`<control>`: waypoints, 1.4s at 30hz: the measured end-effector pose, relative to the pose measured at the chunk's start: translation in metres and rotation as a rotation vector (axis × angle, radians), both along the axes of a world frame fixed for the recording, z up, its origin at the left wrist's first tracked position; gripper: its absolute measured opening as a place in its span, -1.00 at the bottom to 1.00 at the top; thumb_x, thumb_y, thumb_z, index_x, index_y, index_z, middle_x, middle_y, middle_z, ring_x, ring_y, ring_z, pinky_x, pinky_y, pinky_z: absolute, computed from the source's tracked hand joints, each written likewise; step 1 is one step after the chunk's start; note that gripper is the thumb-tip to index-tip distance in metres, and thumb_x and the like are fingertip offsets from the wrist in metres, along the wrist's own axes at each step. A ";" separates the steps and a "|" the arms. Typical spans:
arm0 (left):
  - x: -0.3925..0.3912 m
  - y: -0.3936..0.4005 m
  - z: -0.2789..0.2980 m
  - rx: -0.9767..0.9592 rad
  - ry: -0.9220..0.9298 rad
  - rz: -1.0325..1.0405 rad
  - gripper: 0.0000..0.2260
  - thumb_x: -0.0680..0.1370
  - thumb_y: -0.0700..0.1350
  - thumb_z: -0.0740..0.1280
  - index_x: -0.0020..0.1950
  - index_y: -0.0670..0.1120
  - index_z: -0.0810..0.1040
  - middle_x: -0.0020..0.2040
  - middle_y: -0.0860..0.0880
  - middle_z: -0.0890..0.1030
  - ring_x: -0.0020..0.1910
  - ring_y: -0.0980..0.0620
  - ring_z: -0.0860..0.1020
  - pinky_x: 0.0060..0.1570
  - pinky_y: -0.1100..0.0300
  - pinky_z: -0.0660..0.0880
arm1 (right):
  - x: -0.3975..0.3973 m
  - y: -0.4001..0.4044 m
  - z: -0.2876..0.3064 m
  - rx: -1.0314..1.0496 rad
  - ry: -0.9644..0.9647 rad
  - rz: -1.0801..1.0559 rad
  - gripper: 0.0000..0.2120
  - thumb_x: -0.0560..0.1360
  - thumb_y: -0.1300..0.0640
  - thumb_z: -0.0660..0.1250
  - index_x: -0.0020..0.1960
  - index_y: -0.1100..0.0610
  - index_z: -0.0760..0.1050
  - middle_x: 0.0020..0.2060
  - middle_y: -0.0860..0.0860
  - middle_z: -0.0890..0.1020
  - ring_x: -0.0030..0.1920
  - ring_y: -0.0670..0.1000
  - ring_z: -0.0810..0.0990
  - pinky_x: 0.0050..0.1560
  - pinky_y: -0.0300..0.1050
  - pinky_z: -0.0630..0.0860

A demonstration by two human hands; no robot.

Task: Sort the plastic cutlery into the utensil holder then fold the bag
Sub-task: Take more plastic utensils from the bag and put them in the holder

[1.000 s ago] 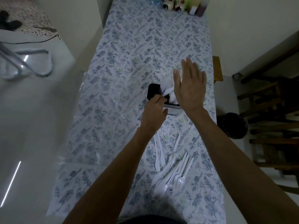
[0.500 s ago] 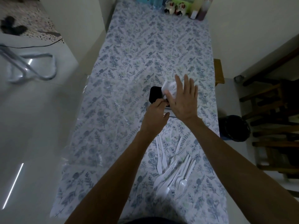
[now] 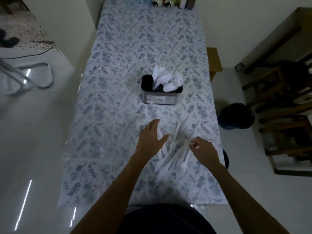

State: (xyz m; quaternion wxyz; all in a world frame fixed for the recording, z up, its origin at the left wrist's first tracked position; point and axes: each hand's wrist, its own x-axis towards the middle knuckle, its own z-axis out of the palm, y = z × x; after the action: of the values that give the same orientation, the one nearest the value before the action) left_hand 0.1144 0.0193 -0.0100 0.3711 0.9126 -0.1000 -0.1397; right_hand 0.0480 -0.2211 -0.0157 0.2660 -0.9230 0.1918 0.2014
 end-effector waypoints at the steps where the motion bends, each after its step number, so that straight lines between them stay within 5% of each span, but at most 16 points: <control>1: -0.012 -0.001 -0.003 0.007 0.031 0.001 -0.30 0.60 0.18 0.34 0.62 -0.11 0.21 0.59 -0.10 0.32 0.55 -0.08 0.31 0.53 -0.08 0.24 | -0.015 -0.001 -0.005 -0.020 0.056 -0.025 -0.82 0.59 -0.08 0.29 0.06 0.02 0.52 -0.10 0.02 0.64 -0.09 0.07 0.62 -0.05 0.00 0.60; 5: -0.055 -0.008 -0.014 0.016 0.089 0.037 -0.33 0.60 0.15 0.37 0.60 -0.13 0.27 0.54 -0.13 0.39 0.48 -0.13 0.40 0.43 -0.16 0.37 | -0.049 0.017 -0.021 -0.009 0.181 -0.070 -0.57 0.50 -0.26 0.38 -0.37 0.00 0.39 -0.46 -0.06 0.51 -0.44 -0.08 0.49 -0.38 -0.18 0.41; 8: -0.076 -0.012 -0.017 0.048 0.091 0.066 -0.36 0.59 0.14 0.39 0.57 -0.11 0.30 0.51 -0.12 0.44 0.46 -0.13 0.43 0.40 -0.20 0.39 | -0.056 0.024 -0.030 0.062 0.128 -0.097 -0.46 0.49 -0.24 0.41 -0.48 0.04 0.33 -0.56 -0.04 0.42 -0.57 -0.10 0.39 -0.48 -0.20 0.30; 14: -0.093 -0.021 -0.012 0.020 0.011 0.038 -0.50 0.61 0.04 0.38 0.50 -0.11 0.41 0.45 -0.13 0.50 0.39 -0.16 0.49 0.31 -0.25 0.45 | -0.071 0.014 -0.025 0.039 0.003 -0.118 -0.76 0.60 -0.02 0.33 -0.18 0.04 0.39 -0.29 0.03 0.56 -0.22 0.08 0.58 -0.24 -0.10 0.43; 20: -0.091 -0.060 0.008 0.212 -0.530 -0.464 -0.60 0.54 -0.16 0.35 0.39 -0.12 0.54 0.47 -0.16 0.50 0.44 -0.15 0.46 0.45 -0.16 0.35 | -0.089 0.012 0.005 -0.063 -0.216 0.272 -0.80 0.66 -0.01 0.20 0.18 0.05 0.50 -0.10 0.10 0.63 -0.14 0.14 0.65 -0.19 0.01 0.59; 23: -0.094 -0.067 0.005 0.395 -0.262 -0.583 -0.58 0.65 -0.10 0.28 0.51 -0.10 0.36 0.18 -0.15 0.68 0.14 -0.16 0.66 0.23 -0.07 0.54 | -0.086 0.010 0.018 0.053 -0.317 0.360 -0.78 0.59 -0.03 0.35 0.19 0.02 0.56 -0.07 0.04 0.63 -0.12 0.06 0.66 -0.18 -0.03 0.59; 25: -0.092 -0.055 -0.003 0.503 -0.016 -0.488 -0.60 0.72 -0.01 0.17 0.54 -0.09 0.26 0.03 -0.15 0.69 -0.05 -0.17 0.70 0.00 -0.07 0.64 | -0.081 0.008 0.026 0.321 -0.258 0.122 -0.76 0.52 -0.07 0.46 0.14 -0.03 0.56 -0.09 -0.08 0.66 -0.13 -0.11 0.67 -0.13 -0.20 0.62; 27: -0.092 -0.037 -0.005 0.459 0.056 -0.341 -0.65 0.73 0.00 0.13 0.50 -0.07 0.32 -0.02 -0.16 0.68 -0.10 -0.16 0.69 -0.07 -0.06 0.63 | -0.071 0.007 0.013 0.455 -0.145 -0.194 -0.76 0.48 -0.09 0.49 0.07 -0.02 0.56 -0.08 -0.09 0.68 -0.15 -0.15 0.68 -0.11 -0.15 0.69; 29: -0.092 -0.022 -0.003 0.330 0.100 -0.195 -0.68 0.73 0.02 0.14 0.44 -0.07 0.40 -0.04 -0.18 0.68 -0.09 -0.16 0.67 -0.06 -0.01 0.59 | -0.065 0.013 -0.007 0.339 -0.040 -0.277 -0.73 0.47 -0.16 0.43 -0.06 0.03 0.57 -0.16 -0.03 0.69 -0.20 -0.05 0.69 -0.15 0.00 0.71; 32: -0.090 -0.007 0.000 0.159 0.174 -0.077 -0.69 0.69 0.06 0.23 0.39 -0.04 0.44 -0.07 -0.12 0.68 -0.17 -0.03 0.63 -0.17 0.15 0.50 | -0.058 0.032 -0.030 0.224 0.002 -0.194 -0.69 0.48 -0.11 0.44 -0.21 0.13 0.58 -0.36 -0.01 0.65 -0.34 0.01 0.66 -0.28 -0.17 0.58; 38: -0.078 0.002 0.012 0.038 0.182 -0.108 -0.67 0.68 0.05 0.27 0.40 -0.04 0.45 -0.23 -0.14 0.63 -0.34 -0.02 0.58 -0.32 0.14 0.47 | -0.054 0.047 -0.045 0.202 0.008 -0.345 -0.89 0.47 0.09 0.41 -0.16 0.13 0.57 -0.32 0.06 0.69 -0.30 0.10 0.70 -0.14 0.05 0.69; 42: -0.072 0.005 0.020 -0.034 0.171 -0.139 -0.63 0.68 0.04 0.28 0.44 -0.07 0.43 -0.16 -0.12 0.65 -0.27 0.02 0.61 -0.32 0.35 0.37 | -0.057 0.053 -0.030 0.119 -0.053 -0.373 -0.88 0.50 0.07 0.40 -0.10 0.10 0.52 -0.26 0.03 0.65 -0.25 0.07 0.65 -0.18 -0.06 0.62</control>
State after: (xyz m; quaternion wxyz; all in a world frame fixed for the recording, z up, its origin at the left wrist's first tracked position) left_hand 0.0422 0.0246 0.0103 0.3832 0.8818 -0.1333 -0.2406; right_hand -0.0085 -0.1681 -0.0461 0.3576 -0.8591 0.3404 0.1352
